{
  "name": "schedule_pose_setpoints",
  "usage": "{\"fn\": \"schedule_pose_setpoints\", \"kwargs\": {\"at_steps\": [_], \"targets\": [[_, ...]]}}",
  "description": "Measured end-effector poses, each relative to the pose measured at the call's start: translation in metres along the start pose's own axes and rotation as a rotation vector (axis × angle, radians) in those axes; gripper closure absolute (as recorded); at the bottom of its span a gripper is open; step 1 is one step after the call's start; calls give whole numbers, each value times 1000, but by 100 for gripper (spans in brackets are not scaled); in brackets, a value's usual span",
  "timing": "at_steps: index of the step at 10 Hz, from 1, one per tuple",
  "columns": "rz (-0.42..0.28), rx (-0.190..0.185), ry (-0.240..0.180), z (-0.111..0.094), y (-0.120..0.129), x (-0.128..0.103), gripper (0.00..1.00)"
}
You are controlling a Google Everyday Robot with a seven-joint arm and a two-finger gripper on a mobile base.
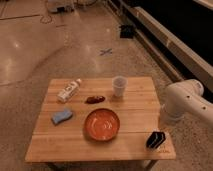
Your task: Knock the eraser over
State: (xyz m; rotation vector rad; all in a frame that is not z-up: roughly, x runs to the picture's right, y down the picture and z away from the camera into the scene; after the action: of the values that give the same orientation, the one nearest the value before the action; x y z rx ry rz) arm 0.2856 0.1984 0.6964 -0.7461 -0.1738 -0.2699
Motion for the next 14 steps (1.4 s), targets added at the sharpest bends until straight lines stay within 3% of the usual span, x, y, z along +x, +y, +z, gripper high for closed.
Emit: {"fn": "schedule_pose_setpoints", "kwargs": {"at_steps": [7, 10, 14], "targets": [[-107, 10, -50, -7, 28, -14, 100], [-169, 18, -72, -9, 30, -28, 100], [-273, -6, -114, -2, 36, -56, 100]]}}
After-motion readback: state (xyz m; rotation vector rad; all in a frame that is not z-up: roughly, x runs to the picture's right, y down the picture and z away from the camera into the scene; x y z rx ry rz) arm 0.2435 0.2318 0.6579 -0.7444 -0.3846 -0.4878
